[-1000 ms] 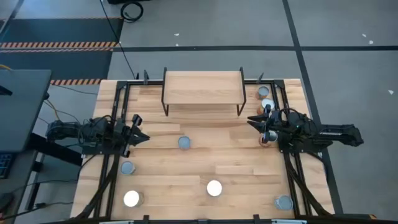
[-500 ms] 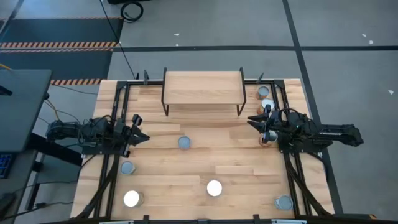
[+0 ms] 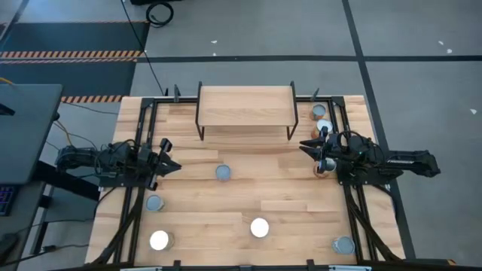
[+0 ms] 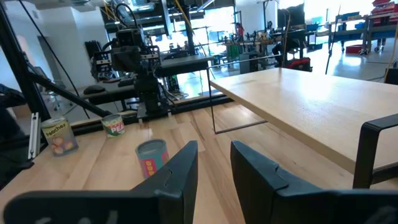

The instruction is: Pick and place cans onto a shelf

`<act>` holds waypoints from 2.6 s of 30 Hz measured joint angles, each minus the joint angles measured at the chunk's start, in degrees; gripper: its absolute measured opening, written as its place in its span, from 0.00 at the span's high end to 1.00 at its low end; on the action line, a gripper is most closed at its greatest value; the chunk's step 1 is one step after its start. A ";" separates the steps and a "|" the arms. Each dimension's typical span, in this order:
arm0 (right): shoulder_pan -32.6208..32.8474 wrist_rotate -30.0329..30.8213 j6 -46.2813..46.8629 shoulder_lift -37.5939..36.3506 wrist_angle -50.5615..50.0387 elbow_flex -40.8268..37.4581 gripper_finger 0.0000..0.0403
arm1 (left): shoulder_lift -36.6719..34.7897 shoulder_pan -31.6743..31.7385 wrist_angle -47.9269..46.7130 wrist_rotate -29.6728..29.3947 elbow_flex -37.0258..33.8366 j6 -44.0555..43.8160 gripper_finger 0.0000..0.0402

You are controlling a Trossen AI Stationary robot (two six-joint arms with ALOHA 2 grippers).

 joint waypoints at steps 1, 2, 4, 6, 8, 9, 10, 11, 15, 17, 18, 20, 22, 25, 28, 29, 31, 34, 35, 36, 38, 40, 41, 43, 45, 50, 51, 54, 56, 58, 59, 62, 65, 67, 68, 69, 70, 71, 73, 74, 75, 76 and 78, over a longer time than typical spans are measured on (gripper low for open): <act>0.00 0.00 -0.02 0.02 -0.02 0.00 0.75 | -0.02 0.01 0.00 0.00 0.00 -0.02 0.93; 0.00 0.00 0.00 0.00 -0.02 0.00 0.74 | 0.00 0.01 0.02 0.00 0.00 -0.02 0.93; 0.00 0.00 -0.02 0.00 0.00 0.00 0.74 | 0.00 0.00 0.00 0.00 0.00 -0.01 0.93; 0.00 0.00 -0.01 0.01 -0.01 -0.01 0.74 | 0.00 0.01 0.00 0.00 0.00 -0.01 0.93; 0.00 0.00 0.00 0.00 0.00 0.00 0.74 | 0.00 0.01 0.02 0.00 0.00 0.00 0.93; 0.00 0.00 -0.02 0.02 0.00 0.00 0.75 | 0.00 -0.01 0.02 0.00 0.00 0.00 0.93; 0.00 0.00 0.00 0.02 -0.02 -0.02 0.74 | 0.00 0.00 0.01 0.00 0.00 -0.01 0.93; 0.00 0.00 0.00 0.01 -0.01 -0.02 0.74 | 0.00 0.01 0.00 0.00 0.00 0.00 0.93; 0.00 0.00 0.00 0.00 -0.02 -0.02 0.74 | 0.00 0.00 0.04 0.08 0.00 -8.31 0.93; 0.00 0.00 -0.01 0.01 -0.02 0.00 0.74 | 0.01 0.01 -0.59 0.07 0.00 -15.74 0.93; 0.00 0.00 -0.02 0.00 0.00 0.00 0.74 | 0.17 -0.01 -1.23 0.07 0.04 -18.78 0.93; 0.00 -0.01 -0.02 0.01 0.00 0.00 0.74 | 1.24 0.00 -2.93 0.07 0.09 -23.25 0.93; 0.00 0.00 -0.01 0.00 -0.02 0.00 0.75 | 3.40 0.01 -4.38 0.02 0.11 -24.56 0.94; 0.00 0.00 -0.01 0.00 0.11 0.00 0.74 | 8.41 0.01 -4.52 0.04 0.26 -25.69 0.96; 0.00 0.00 0.00 0.01 0.31 -0.01 0.74 | 14.47 -0.01 -4.44 -1.19 2.31 -27.88 0.99; 0.00 0.00 0.00 0.02 0.31 0.00 0.75 | 16.72 -0.01 -4.31 -2.57 3.29 -27.84 0.99; 0.00 0.00 -0.01 0.02 0.33 0.00 0.74 | 22.00 0.16 -4.54 -6.41 5.71 -26.87 0.99; 0.00 0.00 -0.01 0.02 0.35 0.00 0.74 | 30.85 0.16 -4.43 -13.10 10.38 -22.12 0.99; 0.00 -0.01 0.00 0.02 0.35 0.00 0.74 | 33.90 0.16 -4.46 -14.88 12.06 -19.95 0.99; 0.00 0.00 -0.02 0.02 0.37 0.00 0.74 | 36.84 0.16 -4.51 -16.05 13.74 -17.86 0.99; 0.00 -0.02 0.00 0.02 0.41 0.00 0.74 | 42.88 0.16 -5.23 -17.43 17.71 -14.80 0.99; 0.00 -0.02 -0.02 0.02 0.40 -0.02 0.74 | 48.45 0.16 -7.44 -18.43 22.56 -14.96 0.96; 0.00 0.00 0.00 0.01 0.41 0.00 0.74 | 50.98 0.16 -9.76 -18.66 25.17 -15.21 0.93; 0.00 0.00 -0.02 0.02 0.39 0.00 0.74 | 55.94 0.16 -16.35 -18.51 31.00 -15.03 0.85; 0.00 -0.01 0.00 0.02 0.39 -0.01 0.74 | 60.30 0.16 -23.41 -17.29 37.13 -14.35 0.75; 0.00 0.00 -0.01 0.01 0.39 0.00 0.74 | 69.59 0.04 -38.44 -15.03 50.80 -12.16 0.42; 0.00 -0.01 -0.01 0.02 0.42 -0.01 0.74 | 71.16 -0.06 -40.07 -14.35 52.85 -11.10 0.36; 0.00 0.00 -0.01 0.02 0.39 -0.01 0.74 | 75.50 -0.23 -43.34 -12.52 57.36 -8.66 0.18; 0.00 0.00 -0.01 0.02 0.40 -0.01 0.74 | 78.34 -0.23 -44.38 -11.41 58.31 -6.27 0.10; 0.00 0.00 0.00 0.02 0.42 -0.01 0.74 | 80.79 -0.23 -45.43 -10.17 58.31 -4.57 0.06; 0.00 0.00 -0.02 0.02 0.42 -0.01 0.74 | 81.89 -0.21 -45.85 -9.34 58.31 -3.92 0.05; 0.00 0.00 0.00 0.02 0.45 0.00 0.74 | 84.99 0.02 -48.54 -9.59 58.34 -0.54 0.04; 0.00 0.00 -0.01 0.02 0.49 0.00 0.74 | 87.67 0.88 -48.37 -10.10 58.34 1.89 0.04; 0.00 0.00 0.00 0.02 0.51 -0.02 0.75 | 89.68 1.45 -48.32 -10.08 58.34 3.83 0.04; 0.00 0.00 0.00 0.02 0.52 -0.02 0.74 | 90.80 1.82 -48.34 -10.10 58.34 4.74 0.04; 0.00 0.00 -0.01 0.02 0.50 -0.01 0.74 | 91.82 2.16 -48.28 -10.10 58.34 5.24 0.04; 0.00 0.00 0.00 0.02 0.53 -0.02 0.74 | 92.75 2.57 -48.16 -10.10 58.34 5.74 0.04; 0.00 0.00 -0.02 0.02 0.57 -0.02 0.74 | 93.67 2.96 -47.80 -10.06 58.34 6.02 0.04; 0.00 0.00 -0.01 0.01 0.59 -0.01 0.74 | 95.24 3.69 -46.70 -10.05 58.34 6.39 0.04; 0.00 0.00 -0.02 0.02 0.59 0.00 0.74 | 95.90 4.05 -45.82 -9.90 58.34 6.52 0.04; 0.00 0.00 0.00 0.00 0.61 -0.02 0.74 | 96.36 4.34 -44.97 -9.07 58.34 6.53 0.04; 0.00 0.00 0.00 0.00 0.59 0.00 0.75 | 96.71 4.52 -44.31 -7.96 58.34 6.51 0.04; 0.00 0.00 0.00 0.02 0.61 0.00 0.74 | 97.54 4.69 -42.16 -6.85 58.34 6.41 0.04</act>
